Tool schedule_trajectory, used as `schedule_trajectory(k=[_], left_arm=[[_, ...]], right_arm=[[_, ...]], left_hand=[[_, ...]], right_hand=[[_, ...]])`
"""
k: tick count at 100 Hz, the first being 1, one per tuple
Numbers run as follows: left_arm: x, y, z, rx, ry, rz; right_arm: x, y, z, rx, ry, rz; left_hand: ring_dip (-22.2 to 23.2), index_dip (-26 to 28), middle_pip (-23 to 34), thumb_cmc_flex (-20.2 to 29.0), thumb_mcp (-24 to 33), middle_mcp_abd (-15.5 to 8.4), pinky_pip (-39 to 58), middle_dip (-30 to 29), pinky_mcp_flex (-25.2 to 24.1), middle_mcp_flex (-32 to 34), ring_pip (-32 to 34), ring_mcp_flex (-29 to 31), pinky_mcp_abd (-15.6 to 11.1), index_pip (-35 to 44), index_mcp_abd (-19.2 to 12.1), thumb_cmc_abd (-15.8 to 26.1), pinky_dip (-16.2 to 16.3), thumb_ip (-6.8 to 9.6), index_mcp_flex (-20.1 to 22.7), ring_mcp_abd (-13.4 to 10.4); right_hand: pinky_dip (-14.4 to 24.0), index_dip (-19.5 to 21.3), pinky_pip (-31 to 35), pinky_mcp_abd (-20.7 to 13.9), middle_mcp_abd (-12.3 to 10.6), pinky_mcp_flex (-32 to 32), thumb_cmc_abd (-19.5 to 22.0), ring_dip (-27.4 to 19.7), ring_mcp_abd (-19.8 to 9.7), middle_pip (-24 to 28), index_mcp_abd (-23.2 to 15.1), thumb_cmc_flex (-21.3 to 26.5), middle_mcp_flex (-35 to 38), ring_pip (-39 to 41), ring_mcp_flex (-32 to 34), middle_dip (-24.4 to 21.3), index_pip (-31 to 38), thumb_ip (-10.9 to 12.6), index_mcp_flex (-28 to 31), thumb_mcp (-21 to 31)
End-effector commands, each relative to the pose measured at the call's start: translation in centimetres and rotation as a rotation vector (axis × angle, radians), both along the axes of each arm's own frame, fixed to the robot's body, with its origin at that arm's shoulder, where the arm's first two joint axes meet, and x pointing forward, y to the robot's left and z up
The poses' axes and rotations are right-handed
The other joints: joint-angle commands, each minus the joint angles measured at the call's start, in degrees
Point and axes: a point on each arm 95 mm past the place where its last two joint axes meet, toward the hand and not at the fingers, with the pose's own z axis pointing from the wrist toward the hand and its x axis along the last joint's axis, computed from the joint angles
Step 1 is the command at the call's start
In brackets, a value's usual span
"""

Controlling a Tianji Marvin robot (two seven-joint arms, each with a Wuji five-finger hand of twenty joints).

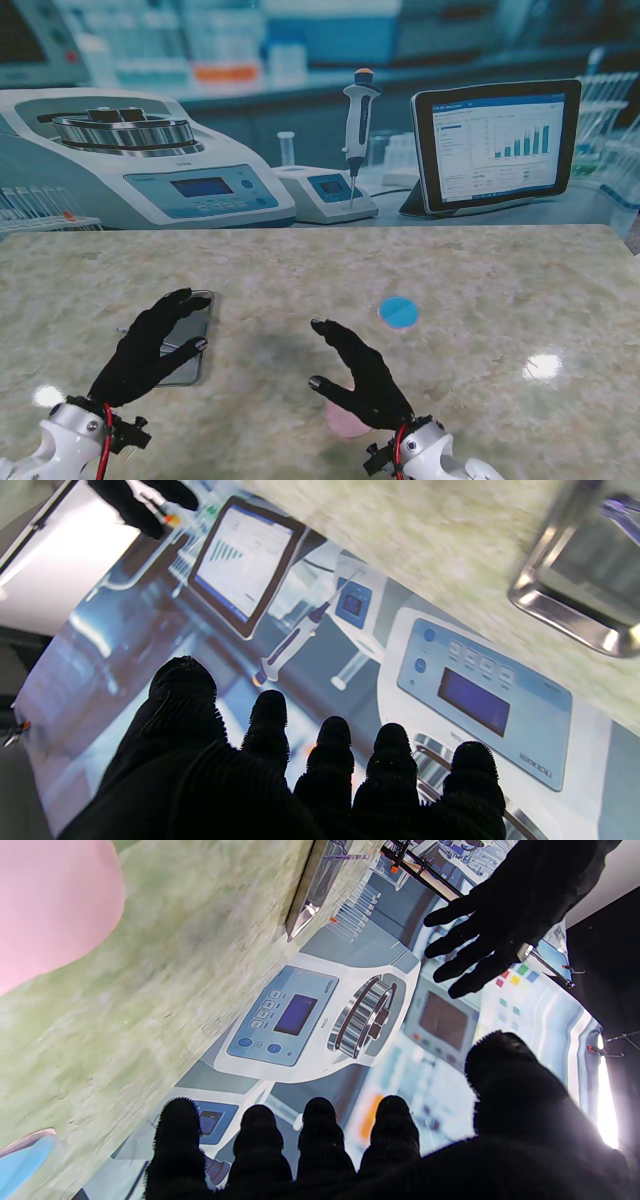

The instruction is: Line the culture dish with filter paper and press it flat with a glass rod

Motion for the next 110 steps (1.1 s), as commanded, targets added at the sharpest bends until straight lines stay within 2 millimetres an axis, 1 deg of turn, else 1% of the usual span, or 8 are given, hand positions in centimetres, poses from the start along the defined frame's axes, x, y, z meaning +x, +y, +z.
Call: schedule_trajectory(k=[1,52,66,68,71,82,85,110], left_arm=[[0.6,1.2,0.2,0.046,0.010,0.009],[4.7,6.8,-0.3,0.335,0.122,0.037],[5.9,8.0,-0.9,0.409,0.141,0.058],[6.0,8.2,-0.9,0.420,0.145,0.060],[6.2,8.4,-1.0,0.437,0.151,0.063],[7.0,9.1,-1.4,0.491,0.168,0.070],[7.2,9.3,-1.5,0.503,0.173,0.071],[8.1,10.2,-2.5,0.593,0.203,0.069]], right_arm=[[-0.3,0.1,-0.1,0.010,0.011,-0.001],[-0.3,0.1,-0.1,0.015,0.015,-0.003],[-0.3,0.1,0.0,0.016,0.015,-0.004],[-0.3,0.1,0.0,0.016,0.015,-0.004],[-0.3,0.1,0.0,0.017,0.017,-0.005],[-0.3,0.1,0.0,0.016,0.018,-0.004],[-0.3,0.1,0.0,0.017,0.018,-0.003],[-0.3,0.1,0.0,0.023,0.016,-0.004]], left_hand=[[0.18,0.86,0.77,1.99,-0.77,-0.39,1.22,0.53,-0.49,1.21,-0.59,0.54,0.02,0.86,0.22,-1.11,2.14,0.36,-0.94,-0.32],[0.17,1.99,6.60,3.23,0.47,0.13,1.94,0.47,1.50,3.38,0.34,4.35,0.93,3.00,0.57,-3.76,3.53,-0.19,2.58,0.56],[1.31,2.59,10.52,3.66,2.02,0.33,4.50,0.60,4.61,4.34,2.30,7.16,1.79,3.79,0.77,-5.49,5.10,-0.40,4.01,1.45],[1.58,2.66,10.58,3.64,2.23,1.58,4.87,0.47,5.00,4.27,2.67,7.52,1.87,3.89,0.86,-5.74,5.31,-0.43,4.19,1.57],[2.79,3.16,11.01,-0.58,10.41,1.85,5.72,-0.73,5.18,4.52,3.02,7.57,1.88,3.81,0.87,-7.97,5.21,-1.47,4.41,1.63],[2.95,3.44,11.24,-1.82,13.84,1.37,7.01,-0.40,5.43,4.86,4.69,7.37,1.95,4.53,0.22,-9.90,5.70,-1.77,5.19,1.53],[1.92,3.70,11.34,-4.44,19.24,1.31,7.63,-0.50,5.32,4.90,5.77,7.10,1.97,5.04,-0.02,-11.26,5.18,-2.53,5.44,1.50],[1.38,3.60,11.11,-3.80,22.26,0.40,7.76,-0.80,4.48,4.15,7.29,5.50,1.29,4.74,-2.76,-12.82,4.54,-2.91,4.91,0.82]], right_hand=[[1.10,0.70,0.70,-0.82,-1.83,-0.45,1.96,0.81,-0.72,0.45,-2.18,-1.34,-1.47,0.27,-0.75,0.71,-0.23,1.17,0.56,-1.05],[1.67,2.30,1.76,-0.73,-1.83,-0.33,1.85,0.88,-0.64,1.08,-2.27,-1.13,-1.27,0.88,-0.59,0.78,0.00,1.22,0.45,-1.03],[1.78,2.80,2.11,-0.73,-1.79,-0.24,1.87,0.90,-0.60,1.29,-2.26,-1.12,-1.24,1.09,-0.50,0.76,0.09,1.22,0.44,-1.04],[1.80,2.93,2.18,-0.73,-1.77,-0.26,1.85,0.91,-0.60,1.32,-2.24,-1.12,-1.23,1.15,-0.49,0.75,0.11,1.22,0.42,-1.05],[1.82,3.07,2.26,-0.73,-1.81,-0.27,1.83,0.92,-0.62,1.37,-2.26,-1.11,-1.21,1.21,-0.51,0.74,0.13,1.22,0.41,-1.05],[1.88,3.53,2.53,-0.69,-1.75,-0.24,1.81,0.95,-0.55,1.51,-2.26,-1.14,-1.21,1.41,-0.50,0.67,0.18,1.22,0.37,-1.07],[1.89,3.66,2.59,-0.68,-1.82,-0.27,1.81,0.96,-0.55,1.56,-2.27,-1.09,-1.18,1.47,-0.48,0.66,0.18,1.23,0.35,-1.04],[1.82,4.64,2.83,-0.63,-1.82,-0.33,1.79,1.00,-0.53,1.79,-2.29,-1.03,-1.17,1.82,-0.41,0.53,0.23,1.23,0.30,-1.02]])
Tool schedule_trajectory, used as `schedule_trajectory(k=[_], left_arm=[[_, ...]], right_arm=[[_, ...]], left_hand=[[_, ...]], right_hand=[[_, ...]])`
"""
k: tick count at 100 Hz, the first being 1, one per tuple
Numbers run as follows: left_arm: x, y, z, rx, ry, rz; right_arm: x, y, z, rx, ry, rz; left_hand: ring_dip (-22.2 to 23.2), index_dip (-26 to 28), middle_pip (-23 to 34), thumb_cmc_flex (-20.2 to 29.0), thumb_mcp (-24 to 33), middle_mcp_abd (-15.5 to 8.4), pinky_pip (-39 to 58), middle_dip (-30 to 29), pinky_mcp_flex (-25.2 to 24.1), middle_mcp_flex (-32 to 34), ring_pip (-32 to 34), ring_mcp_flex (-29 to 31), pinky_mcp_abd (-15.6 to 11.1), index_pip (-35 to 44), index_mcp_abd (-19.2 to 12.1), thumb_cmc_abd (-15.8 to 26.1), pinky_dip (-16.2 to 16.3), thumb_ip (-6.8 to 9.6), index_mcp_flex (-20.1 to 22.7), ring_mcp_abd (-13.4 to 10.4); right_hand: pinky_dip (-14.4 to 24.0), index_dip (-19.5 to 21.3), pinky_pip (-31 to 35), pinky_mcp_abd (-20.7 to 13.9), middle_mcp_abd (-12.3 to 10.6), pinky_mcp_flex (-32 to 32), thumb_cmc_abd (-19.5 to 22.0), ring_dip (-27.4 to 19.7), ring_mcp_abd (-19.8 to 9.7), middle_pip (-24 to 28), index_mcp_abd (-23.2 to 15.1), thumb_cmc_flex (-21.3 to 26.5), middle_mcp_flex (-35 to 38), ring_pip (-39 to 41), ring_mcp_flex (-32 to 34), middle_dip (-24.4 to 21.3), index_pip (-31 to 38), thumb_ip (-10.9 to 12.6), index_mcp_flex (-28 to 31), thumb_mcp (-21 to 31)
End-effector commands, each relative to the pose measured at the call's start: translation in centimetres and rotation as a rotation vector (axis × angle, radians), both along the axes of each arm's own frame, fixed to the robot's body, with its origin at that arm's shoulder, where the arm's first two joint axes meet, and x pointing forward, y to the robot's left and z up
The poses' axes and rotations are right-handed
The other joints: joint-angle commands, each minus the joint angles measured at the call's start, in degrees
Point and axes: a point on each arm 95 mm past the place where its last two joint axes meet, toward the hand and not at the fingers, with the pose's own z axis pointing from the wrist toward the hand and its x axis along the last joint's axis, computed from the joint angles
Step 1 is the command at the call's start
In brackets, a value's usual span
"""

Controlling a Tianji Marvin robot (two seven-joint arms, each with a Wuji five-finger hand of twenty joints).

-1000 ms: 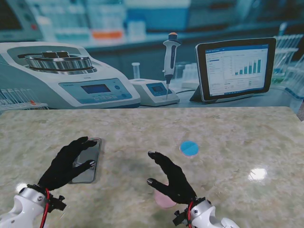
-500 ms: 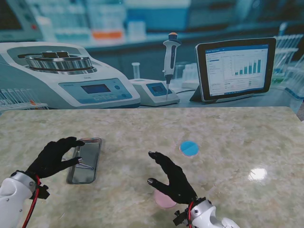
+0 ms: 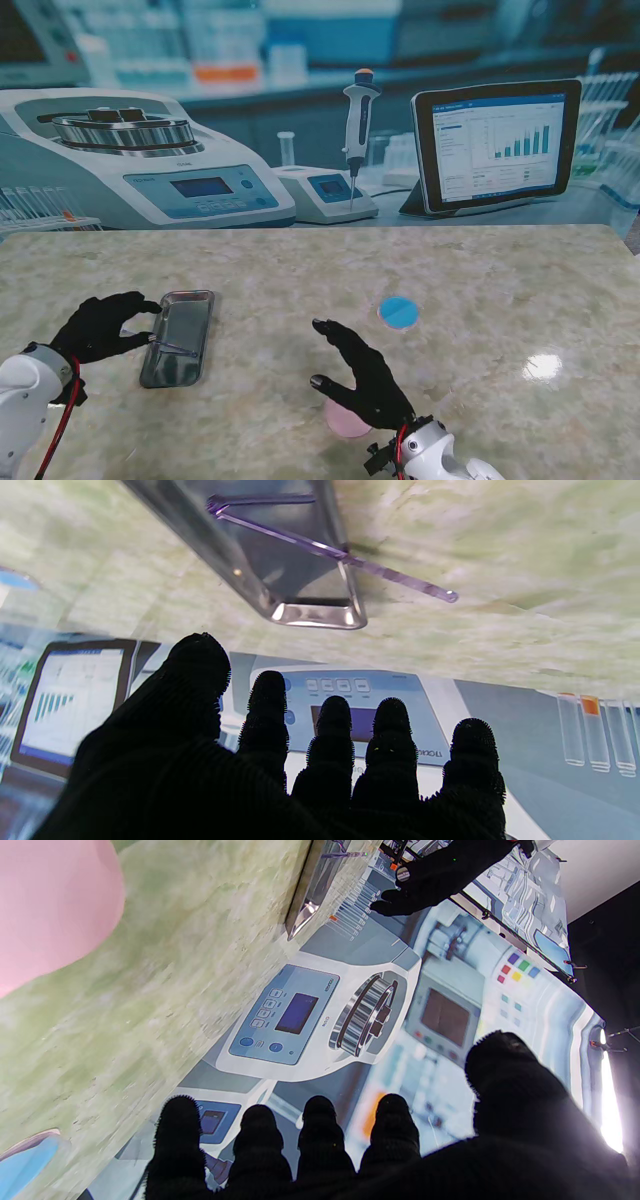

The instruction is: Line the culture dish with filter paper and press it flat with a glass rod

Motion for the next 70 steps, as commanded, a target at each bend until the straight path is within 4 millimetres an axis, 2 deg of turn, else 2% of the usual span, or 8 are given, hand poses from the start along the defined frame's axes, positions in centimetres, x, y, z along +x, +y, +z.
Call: schedule_trajectory(k=[1,23,31,45,70], left_arm=[[0.2,0.4,-0.6,0.014,0.014,0.002],[1.4,0.6,-1.5,0.073,0.017,0.002],[1.7,0.6,-1.8,0.099,0.025,0.004],[2.0,0.9,-2.3,0.147,0.032,0.008],[2.3,1.9,-2.9,0.187,0.030,0.047]], right_arm=[[-0.3,0.2,0.0,0.013,0.008,0.000],[-0.3,0.3,0.0,0.013,0.008,0.002],[-0.3,0.3,0.1,0.012,0.008,0.001],[-0.3,0.2,0.1,0.013,0.008,-0.001],[-0.3,0.2,0.2,0.014,0.009,-0.001]], left_hand=[[-1.03,0.09,-0.25,0.12,2.18,-0.74,2.44,-0.85,-0.77,0.35,0.92,-1.23,0.23,-0.27,-2.05,-1.08,0.96,-1.75,-0.67,-0.02],[-1.73,-0.15,-0.51,2.14,4.98,-1.32,2.68,-1.25,-0.75,0.21,1.99,-1.67,-0.05,-0.69,-3.08,-2.84,0.46,-1.99,-2.89,-0.51],[-2.45,1.01,-0.39,3.36,7.82,-1.66,3.31,-1.46,-0.60,0.29,2.96,-1.80,-0.17,2.15,-3.53,-3.86,-0.09,-2.66,-3.14,-0.68],[-2.76,4.10,-0.03,6.88,10.56,-2.13,4.14,-1.62,-0.52,0.40,3.70,-1.81,-0.48,8.66,-5.28,-5.20,-0.70,-2.63,-2.88,-1.16],[-2.88,5.15,0.07,7.18,10.47,-2.16,4.98,-1.77,-0.61,0.40,4.30,-1.90,-0.68,10.85,-4.73,-4.41,-1.00,-2.82,-3.07,-1.20]], right_hand=[[1.05,0.70,1.00,-0.63,-1.73,-0.32,1.76,1.01,-0.55,0.50,-2.25,-1.06,-1.14,1.76,-0.42,0.11,0.17,1.19,0.30,-1.05],[1.00,1.51,1.21,-0.65,-1.77,-0.30,1.80,1.04,-0.56,0.72,-2.27,-1.02,-1.13,2.03,-0.36,0.02,0.20,1.19,0.25,-1.03],[0.98,1.86,1.32,-0.64,-1.78,-0.30,1.79,1.03,-0.55,0.83,-2.29,-0.97,-1.10,2.11,-0.36,-0.01,0.21,1.20,0.23,-1.02],[0.95,2.48,1.53,-0.59,-1.76,-0.28,1.80,1.04,-0.54,1.01,-2.23,-0.95,-1.09,2.30,-0.30,-0.08,0.25,1.19,0.20,-1.04],[0.89,3.36,1.84,-0.57,-1.71,-0.25,1.79,1.03,-0.59,1.33,-2.25,-0.95,-1.01,2.53,-0.28,-0.16,0.29,1.20,0.14,-1.05]])
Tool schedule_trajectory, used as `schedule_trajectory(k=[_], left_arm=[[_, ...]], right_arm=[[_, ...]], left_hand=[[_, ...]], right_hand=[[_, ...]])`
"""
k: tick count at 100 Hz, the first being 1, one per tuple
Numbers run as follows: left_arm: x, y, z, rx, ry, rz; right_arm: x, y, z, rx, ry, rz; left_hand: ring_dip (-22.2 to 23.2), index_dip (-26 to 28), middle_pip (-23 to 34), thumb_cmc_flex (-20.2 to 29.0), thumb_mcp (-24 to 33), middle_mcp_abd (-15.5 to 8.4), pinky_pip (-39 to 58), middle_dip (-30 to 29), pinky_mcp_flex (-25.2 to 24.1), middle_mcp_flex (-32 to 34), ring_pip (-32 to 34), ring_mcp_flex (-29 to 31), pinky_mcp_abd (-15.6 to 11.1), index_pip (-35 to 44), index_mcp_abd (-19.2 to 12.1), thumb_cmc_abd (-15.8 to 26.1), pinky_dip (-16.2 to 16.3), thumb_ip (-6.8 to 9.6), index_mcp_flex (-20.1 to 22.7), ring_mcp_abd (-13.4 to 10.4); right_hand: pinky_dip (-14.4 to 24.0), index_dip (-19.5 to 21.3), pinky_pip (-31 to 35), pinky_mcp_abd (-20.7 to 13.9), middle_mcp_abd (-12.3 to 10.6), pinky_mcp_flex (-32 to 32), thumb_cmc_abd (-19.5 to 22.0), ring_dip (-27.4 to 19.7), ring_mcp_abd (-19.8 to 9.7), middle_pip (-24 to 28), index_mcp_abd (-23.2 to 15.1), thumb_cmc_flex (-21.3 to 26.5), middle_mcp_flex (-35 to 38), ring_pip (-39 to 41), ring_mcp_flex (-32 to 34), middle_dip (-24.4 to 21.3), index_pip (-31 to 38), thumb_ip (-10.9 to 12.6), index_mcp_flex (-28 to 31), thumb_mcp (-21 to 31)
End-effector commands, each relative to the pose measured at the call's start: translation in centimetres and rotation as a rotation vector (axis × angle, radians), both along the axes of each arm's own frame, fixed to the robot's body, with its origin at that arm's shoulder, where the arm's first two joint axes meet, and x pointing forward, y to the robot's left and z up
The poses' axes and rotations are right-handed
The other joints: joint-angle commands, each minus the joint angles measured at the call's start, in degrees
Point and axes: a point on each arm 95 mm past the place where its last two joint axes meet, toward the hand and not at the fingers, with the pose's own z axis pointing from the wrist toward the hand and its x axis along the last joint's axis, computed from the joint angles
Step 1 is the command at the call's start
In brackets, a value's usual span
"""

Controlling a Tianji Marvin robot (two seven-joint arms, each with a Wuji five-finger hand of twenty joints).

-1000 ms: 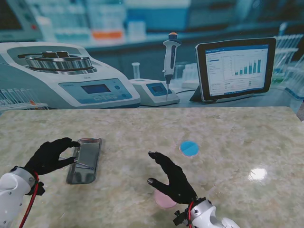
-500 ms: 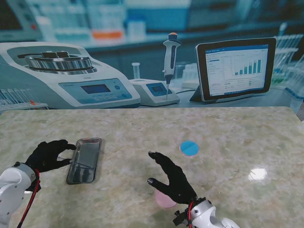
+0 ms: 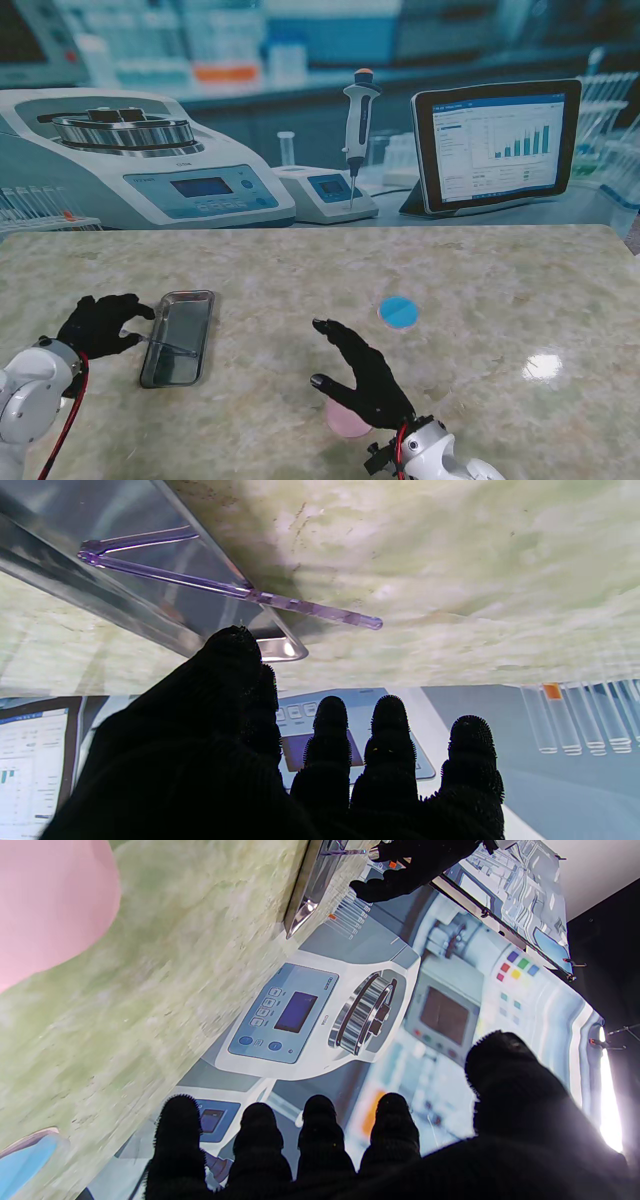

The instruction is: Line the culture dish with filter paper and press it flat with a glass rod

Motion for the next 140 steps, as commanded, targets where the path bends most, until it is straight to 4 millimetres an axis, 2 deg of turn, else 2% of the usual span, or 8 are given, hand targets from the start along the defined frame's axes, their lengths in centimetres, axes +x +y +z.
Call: schedule_trajectory(k=[1,39,61,66,96,111,128,140], left_arm=[[0.0,0.6,-0.3,0.009,0.010,0.019],[0.3,1.1,-1.0,0.027,0.021,0.044],[0.6,0.9,-1.3,0.029,0.036,0.042],[0.6,0.8,-1.3,0.031,0.040,0.045],[0.5,0.7,-1.5,0.034,0.067,0.050],[0.5,0.6,-1.6,0.043,0.076,0.054],[0.4,0.5,-1.6,0.048,0.079,0.054],[0.3,0.5,-1.5,0.061,0.083,0.050]], right_arm=[[-0.3,0.3,0.0,0.010,0.011,0.002],[-0.3,0.2,0.1,0.014,0.013,0.002],[-0.4,0.2,0.2,0.017,0.007,0.001],[-0.4,0.2,0.2,0.018,0.008,0.001],[-0.4,0.1,0.3,0.017,0.008,-0.001],[-0.4,0.1,0.3,0.018,0.008,-0.002],[-0.4,0.1,0.3,0.019,0.009,-0.004],[-0.4,0.0,0.3,0.018,0.008,-0.005]], left_hand=[[-0.80,0.59,0.09,2.13,1.32,-1.03,2.63,-0.96,-0.45,0.40,0.81,-1.70,-0.40,0.60,-0.61,-0.15,-0.98,-1.92,-1.20,-0.78],[-0.81,-0.79,0.18,3.58,-0.79,-0.98,5.06,-0.94,-1.02,0.41,1.45,-1.85,-0.42,-1.91,-0.71,0.73,-0.70,-1.73,-0.67,-0.71],[-1.25,-2.57,-0.67,-0.65,-3.66,-0.51,3.74,-1.32,-2.45,0.20,0.58,-2.95,-0.63,-5.67,-0.34,2.27,-1.97,-1.88,2.05,-0.27],[-1.17,-2.63,-3.08,-1.10,-4.08,-0.58,2.99,-2.41,-2.50,-0.18,0.34,-3.12,-0.81,-6.10,-0.26,2.46,-2.13,-1.75,2.18,-0.33],[-2.22,-3.37,-8.29,-6.47,-5.87,-0.62,-1.54,-2.30,-4.73,-1.77,-3.90,-6.11,-1.36,-7.93,0.92,3.31,-2.57,-1.79,2.99,-0.95],[-2.16,-0.42,-10.53,-7.34,-5.94,-0.70,-3.75,-1.55,-5.17,-2.54,-6.28,-6.79,-1.67,-2.38,2.10,3.60,-1.95,-1.84,6.12,-1.29],[-1.98,1.31,-11.28,-7.18,-5.94,-0.79,-4.62,-0.95,-5.15,-2.96,-7.16,-6.94,-1.69,0.66,2.42,3.58,-1.51,-1.76,6.30,-1.56],[-1.89,1.62,-11.33,-4.90,-4.39,-0.92,-4.71,-0.69,-4.86,-2.89,-7.31,-6.70,-1.62,1.16,1.76,2.55,-1.32,-1.39,6.29,-1.63]], right_hand=[[0.89,1.01,1.13,-0.57,-1.69,-0.25,1.80,0.34,-0.63,0.58,-2.25,-0.93,-1.02,1.13,-0.26,-0.17,0.29,1.20,0.14,-1.04],[0.75,2.35,1.61,-0.46,-1.66,-0.20,1.71,0.34,-0.55,0.94,-2.27,-0.81,-0.99,1.51,-0.15,-0.33,0.36,1.21,0.06,-1.01],[0.81,3.17,2.21,-0.43,-1.60,-0.13,1.65,0.42,-0.59,1.21,-2.27,-0.76,-0.95,1.87,-0.10,-0.40,0.40,1.20,0.03,-1.02],[0.81,3.32,2.30,-0.41,-1.65,-0.14,1.63,0.44,-0.58,1.28,-2.32,-0.74,-0.89,1.95,-0.04,-0.40,0.42,1.20,0.03,-1.02],[0.81,4.38,2.89,-0.36,-1.54,-0.15,1.58,0.46,-0.62,1.58,-2.33,-0.69,-0.85,2.23,-0.04,-0.50,0.50,1.19,-0.03,-1.03],[0.81,4.83,3.11,-0.31,-1.57,-0.16,1.57,0.46,-0.61,1.72,-2.31,-0.69,-0.85,2.31,-0.04,-0.52,0.53,1.19,-0.06,-1.04],[0.76,5.36,3.30,-0.32,-1.63,-0.17,1.52,0.46,-0.59,1.84,-2.32,-0.69,-0.86,2.40,-0.02,-0.56,0.55,1.19,-0.09,-1.04],[0.76,5.77,3.48,-0.31,-1.54,-0.16,1.47,0.48,-0.61,2.00,-2.28,-0.62,-0.78,2.48,0.02,-0.53,0.61,1.19,-0.07,-1.00]])
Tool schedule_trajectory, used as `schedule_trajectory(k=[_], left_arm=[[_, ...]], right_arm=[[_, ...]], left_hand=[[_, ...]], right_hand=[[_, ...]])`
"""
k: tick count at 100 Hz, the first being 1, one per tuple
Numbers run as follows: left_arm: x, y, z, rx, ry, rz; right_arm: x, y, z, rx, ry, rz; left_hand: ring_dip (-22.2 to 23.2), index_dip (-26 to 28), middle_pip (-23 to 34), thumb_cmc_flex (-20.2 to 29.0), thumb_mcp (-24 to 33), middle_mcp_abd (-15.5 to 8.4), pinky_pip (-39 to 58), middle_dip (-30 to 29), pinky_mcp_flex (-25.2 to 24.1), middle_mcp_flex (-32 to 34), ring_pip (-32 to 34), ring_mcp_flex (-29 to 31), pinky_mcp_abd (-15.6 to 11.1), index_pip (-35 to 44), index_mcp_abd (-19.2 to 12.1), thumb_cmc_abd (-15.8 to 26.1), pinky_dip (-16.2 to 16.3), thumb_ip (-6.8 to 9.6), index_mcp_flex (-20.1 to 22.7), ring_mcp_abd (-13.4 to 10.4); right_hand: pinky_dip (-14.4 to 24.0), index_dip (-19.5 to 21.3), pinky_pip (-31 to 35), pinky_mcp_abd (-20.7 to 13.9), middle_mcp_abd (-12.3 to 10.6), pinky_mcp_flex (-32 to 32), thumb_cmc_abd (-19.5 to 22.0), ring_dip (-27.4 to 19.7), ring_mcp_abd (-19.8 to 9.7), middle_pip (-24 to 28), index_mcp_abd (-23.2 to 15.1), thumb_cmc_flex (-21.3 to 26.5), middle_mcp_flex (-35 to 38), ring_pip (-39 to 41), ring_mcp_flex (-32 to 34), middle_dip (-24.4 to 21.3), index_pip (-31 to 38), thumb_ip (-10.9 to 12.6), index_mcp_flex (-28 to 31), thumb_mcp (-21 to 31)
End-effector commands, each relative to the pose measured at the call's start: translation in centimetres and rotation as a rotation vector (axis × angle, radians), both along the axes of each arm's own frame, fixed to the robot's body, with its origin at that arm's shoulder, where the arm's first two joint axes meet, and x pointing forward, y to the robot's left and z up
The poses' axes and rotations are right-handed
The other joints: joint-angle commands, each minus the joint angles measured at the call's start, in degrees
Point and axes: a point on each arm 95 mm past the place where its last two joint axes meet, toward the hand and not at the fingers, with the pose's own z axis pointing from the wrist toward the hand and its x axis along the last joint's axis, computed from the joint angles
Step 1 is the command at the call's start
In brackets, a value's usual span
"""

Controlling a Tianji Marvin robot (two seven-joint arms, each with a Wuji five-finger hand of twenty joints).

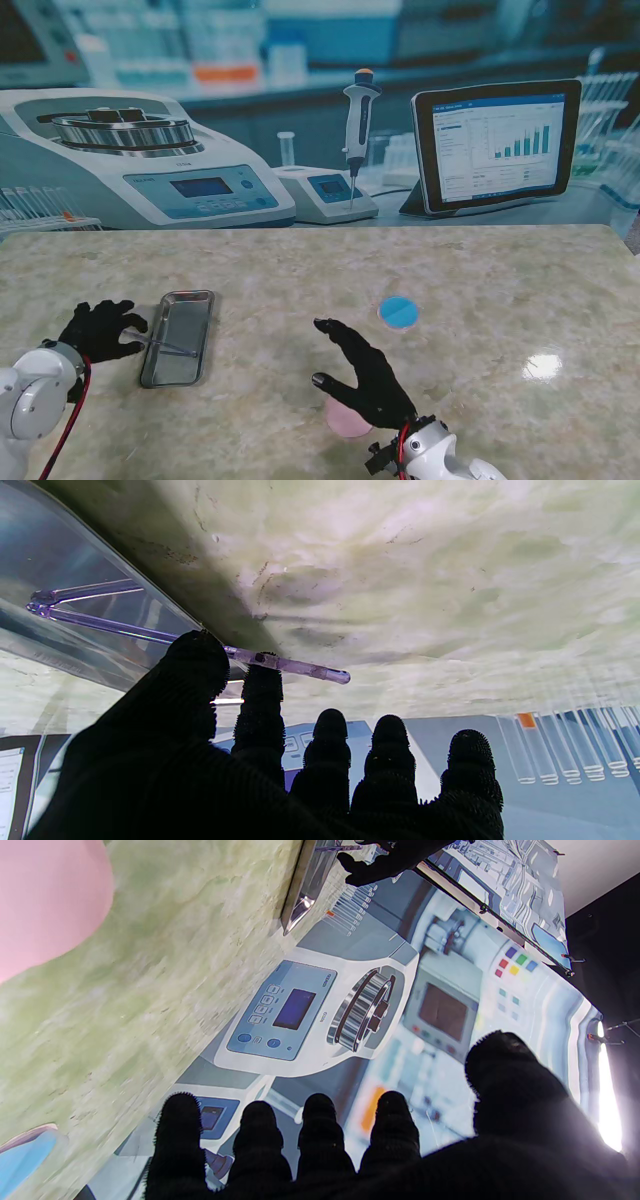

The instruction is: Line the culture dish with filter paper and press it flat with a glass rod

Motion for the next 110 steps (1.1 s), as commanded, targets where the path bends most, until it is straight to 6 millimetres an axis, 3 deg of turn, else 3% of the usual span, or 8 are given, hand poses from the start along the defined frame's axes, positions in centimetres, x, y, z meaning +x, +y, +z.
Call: schedule_trajectory(k=[1,8,13,26,43,69,72,110], left_arm=[[-0.12,-0.09,0.10,0.015,0.006,-0.006],[-0.12,-0.12,0.09,0.023,0.008,-0.010],[-0.12,-0.16,0.08,0.025,0.008,-0.011],[-0.09,-0.27,-0.03,0.031,0.007,-0.013],[-0.04,-0.38,-0.24,0.034,0.007,-0.015],[-0.01,-0.49,-0.34,0.029,-0.005,-0.014],[0.00,-0.50,-0.35,0.028,-0.007,-0.014],[0.05,-0.60,-0.30,0.020,-0.013,-0.010]], right_arm=[[-0.28,0.21,0.01,0.009,0.008,-0.001],[-0.28,0.20,0.01,0.009,0.009,-0.001],[-0.29,0.19,0.01,0.009,0.011,-0.001],[-0.28,0.19,0.02,0.009,0.012,-0.001],[-0.28,0.15,0.02,0.009,0.012,-0.003],[-0.25,0.14,0.05,0.009,0.013,-0.004],[-0.25,0.14,0.05,0.009,0.013,-0.004],[-0.25,0.08,0.08,0.010,0.012,-0.006]], left_hand=[[-0.42,0.98,-1.01,1.73,1.25,-0.87,-2.79,0.80,-0.57,-2.02,-0.96,-1.78,-0.73,1.66,-0.28,0.01,-0.10,-1.45,0.96,-1.20],[-0.26,1.83,-0.54,2.34,1.89,-0.91,-2.80,1.21,-0.24,-1.71,-0.93,-1.53,-0.70,3.28,-0.69,-0.20,0.10,-1.58,1.06,-1.10],[0.00,2.78,0.89,4.41,0.30,-0.90,-2.56,1.95,0.17,-1.30,-0.72,-1.10,-0.60,6.73,-1.66,-0.94,0.50,-3.30,1.25,-1.04],[0.27,3.12,2.49,9.07,-5.08,-0.88,-2.19,1.95,0.71,-0.52,-0.11,-0.46,-0.48,12.89,-3.05,-1.55,0.87,-3.62,1.65,-0.92],[0.29,1.66,5.07,18.05,-16.75,-0.98,-1.59,1.21,1.06,0.13,1.08,0.08,-0.27,19.66,-4.97,-0.05,0.79,-0.88,2.83,-0.68],[0.47,6.30,8.54,21.26,-17.03,-0.88,-1.18,2.03,1.55,0.97,2.50,0.38,-0.17,25.70,-7.02,0.68,0.81,-0.86,6.33,-0.58],[0.46,6.95,9.39,21.83,-17.02,-2.37,-1.12,2.33,1.62,1.40,2.65,0.49,-0.09,26.58,-7.20,0.73,0.81,-0.78,7.14,-0.56],[0.38,10.27,11.38,23.91,-17.97,-2.19,-0.63,1.64,1.76,1.55,3.78,0.37,0.07,28.60,-5.99,0.89,0.86,-0.56,8.10,-0.51]], right_hand=[[0.75,0.85,1.49,-0.30,-1.54,-0.27,1.43,0.48,-0.61,0.57,-2.26,-0.59,-0.79,1.14,-0.01,-0.52,0.58,1.19,-0.07,-1.00],[0.78,1.29,1.69,-0.33,-1.53,-0.23,1.42,0.64,-0.52,0.76,-2.28,-0.57,-0.76,1.55,0.23,-0.46,0.68,1.18,-0.11,-1.00],[0.79,1.63,1.82,-0.32,-1.51,-0.23,1.38,0.85,-0.31,0.88,-2.36,-0.48,-0.75,2.15,0.54,-0.45,0.73,1.18,-0.14,-0.98],[0.79,2.21,2.07,-0.33,-1.52,-0.22,1.34,0.85,-0.35,1.00,-2.35,-0.45,-0.78,2.67,0.39,-0.48,0.75,1.17,-0.19,-0.99],[0.77,2.72,2.31,-0.32,-1.46,-0.18,1.28,0.76,-0.34,1.15,-2.35,-0.33,-0.74,2.96,0.36,-0.50,0.76,1.16,-0.23,-1.01],[0.72,3.42,2.63,-0.31,-1.42,-0.18,1.21,0.61,-0.33,1.31,-2.37,-0.19,-0.73,3.12,0.33,-0.57,0.76,1.16,-0.28,-1.02],[0.72,3.48,2.67,-0.32,-1.40,-0.18,1.21,0.60,-0.38,1.31,-2.41,-0.15,-0.77,3.13,0.32,-0.58,0.74,1.16,-0.29,-1.01],[0.58,4.11,2.99,-0.30,-1.43,-0.19,1.21,0.51,-0.38,1.38,-2.44,-0.13,-0.76,3.28,0.34,-0.69,0.59,1.15,-0.28,-1.12]])
